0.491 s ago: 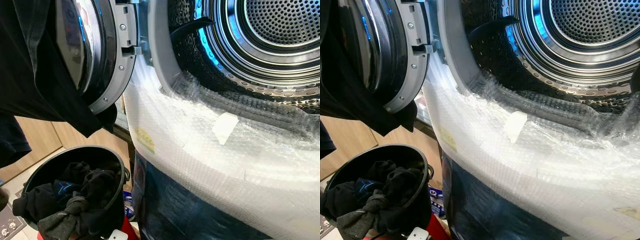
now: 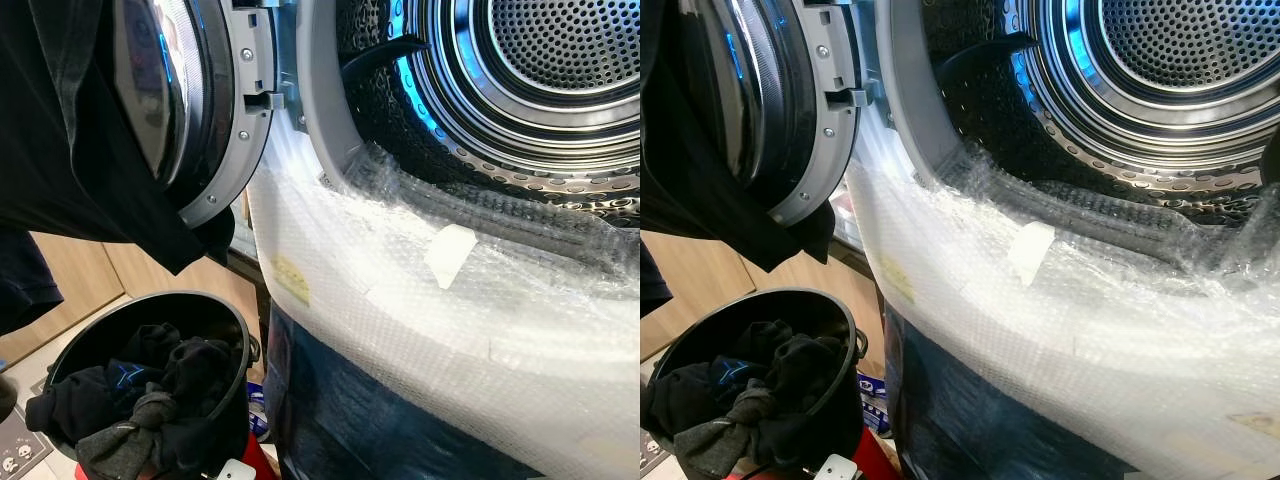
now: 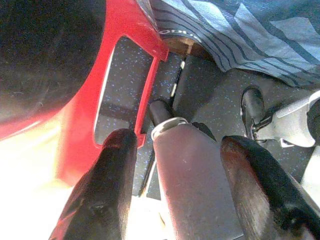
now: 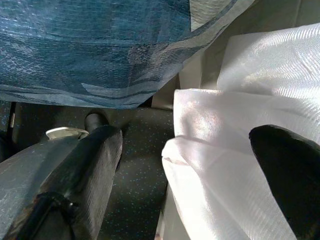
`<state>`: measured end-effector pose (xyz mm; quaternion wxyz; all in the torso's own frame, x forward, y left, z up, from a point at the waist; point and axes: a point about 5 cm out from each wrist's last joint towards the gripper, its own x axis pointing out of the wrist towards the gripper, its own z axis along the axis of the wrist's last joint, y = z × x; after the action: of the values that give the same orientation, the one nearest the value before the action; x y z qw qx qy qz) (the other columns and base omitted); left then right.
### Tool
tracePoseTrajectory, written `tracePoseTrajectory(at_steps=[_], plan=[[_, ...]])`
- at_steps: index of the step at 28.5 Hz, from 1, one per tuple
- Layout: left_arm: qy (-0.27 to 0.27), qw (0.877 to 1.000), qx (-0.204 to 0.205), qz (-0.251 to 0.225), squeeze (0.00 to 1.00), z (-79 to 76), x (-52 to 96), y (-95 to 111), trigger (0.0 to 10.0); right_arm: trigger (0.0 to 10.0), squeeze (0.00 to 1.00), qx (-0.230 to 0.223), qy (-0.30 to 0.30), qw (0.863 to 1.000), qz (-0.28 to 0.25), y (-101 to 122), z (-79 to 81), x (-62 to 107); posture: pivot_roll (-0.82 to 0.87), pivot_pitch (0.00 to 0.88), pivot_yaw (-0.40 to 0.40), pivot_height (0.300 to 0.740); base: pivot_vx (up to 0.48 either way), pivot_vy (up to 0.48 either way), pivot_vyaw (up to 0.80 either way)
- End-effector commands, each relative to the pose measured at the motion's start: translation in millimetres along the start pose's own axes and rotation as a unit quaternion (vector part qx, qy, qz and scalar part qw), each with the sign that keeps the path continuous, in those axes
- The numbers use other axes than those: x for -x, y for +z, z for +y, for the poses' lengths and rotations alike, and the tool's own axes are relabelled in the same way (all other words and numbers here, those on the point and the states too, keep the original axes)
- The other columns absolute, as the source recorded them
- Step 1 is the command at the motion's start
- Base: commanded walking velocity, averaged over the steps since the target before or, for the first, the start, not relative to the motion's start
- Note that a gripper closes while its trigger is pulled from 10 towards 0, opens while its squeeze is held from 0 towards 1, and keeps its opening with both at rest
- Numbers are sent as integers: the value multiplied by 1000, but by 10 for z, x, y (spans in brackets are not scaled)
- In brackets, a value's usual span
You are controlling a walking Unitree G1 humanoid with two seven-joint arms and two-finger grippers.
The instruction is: Clothes washing
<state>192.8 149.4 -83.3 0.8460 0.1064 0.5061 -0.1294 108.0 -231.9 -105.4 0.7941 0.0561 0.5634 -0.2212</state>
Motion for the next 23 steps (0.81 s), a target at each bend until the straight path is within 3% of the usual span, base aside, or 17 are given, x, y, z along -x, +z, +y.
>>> tracePoseTrajectory(at_steps=[1, 14, 16, 23], plan=[[15, 999, -22, -31, 0, 214, 31, 119, 10000, 10000, 0, 102, 126, 983, -82, 301, 337, 44, -32, 0, -28, 740, 0, 0, 0], [14, 999, -23, -32, 0, 214, 32, 124, 10000, 10000, 0, 116, 125, 982, -77, 273, 336, 42, -30, 0, -33, 740, 0, 0, 0], [-1, 999, -21, -40, 0, 75, 8, 187, 10000, 10000, 0, 110, 107, 986, -68, 260, 313, 34, -43, 0, -48, 740, 0, 0, 0], [-17, 999, -18, -38, 0, 17, 1, 183, 10000, 10000, 0, 125, 107, 984, -66, 234, 335, 37, -53, 0, -46, 740, 0, 0, 0]])
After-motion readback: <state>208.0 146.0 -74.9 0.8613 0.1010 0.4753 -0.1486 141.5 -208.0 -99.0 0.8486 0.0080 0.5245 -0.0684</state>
